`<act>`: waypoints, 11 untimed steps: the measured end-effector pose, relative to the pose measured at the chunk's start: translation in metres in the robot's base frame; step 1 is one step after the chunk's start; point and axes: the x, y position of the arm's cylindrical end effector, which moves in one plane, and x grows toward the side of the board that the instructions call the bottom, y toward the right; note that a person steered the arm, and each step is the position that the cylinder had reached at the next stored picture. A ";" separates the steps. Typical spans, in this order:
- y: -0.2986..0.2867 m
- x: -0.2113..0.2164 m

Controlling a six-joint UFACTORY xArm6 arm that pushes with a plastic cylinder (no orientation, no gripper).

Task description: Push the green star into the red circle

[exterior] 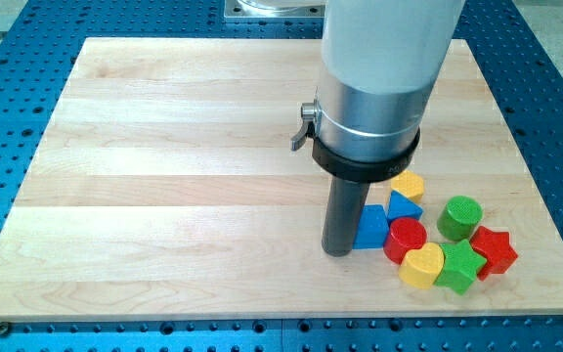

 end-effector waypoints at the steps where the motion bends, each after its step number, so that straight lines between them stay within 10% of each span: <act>1: 0.000 -0.031; 3: 0.080 -0.148; 5: 0.187 0.002; 7: 0.145 0.067; 11: 0.061 0.067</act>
